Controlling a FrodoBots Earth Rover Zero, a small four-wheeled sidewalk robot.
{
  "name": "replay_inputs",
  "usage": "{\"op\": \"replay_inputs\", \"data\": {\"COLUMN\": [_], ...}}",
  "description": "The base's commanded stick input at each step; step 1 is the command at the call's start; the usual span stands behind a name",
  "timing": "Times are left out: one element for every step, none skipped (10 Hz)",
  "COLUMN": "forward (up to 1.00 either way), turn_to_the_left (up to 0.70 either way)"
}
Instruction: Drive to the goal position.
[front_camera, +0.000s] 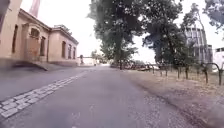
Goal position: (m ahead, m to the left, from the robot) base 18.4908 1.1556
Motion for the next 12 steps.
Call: {"op": "replay_inputs", "data": {"forward": [0.85,0.85,0.85,0.85,0.85,0.85,0.85,0.85,0.85,0.85,0.85,0.85], "turn_to_the_left": [0.01,0.01,0.01,0.01,0.01,0.01,0.01,0.01,0.01,0.01,0.01,0.01]}}
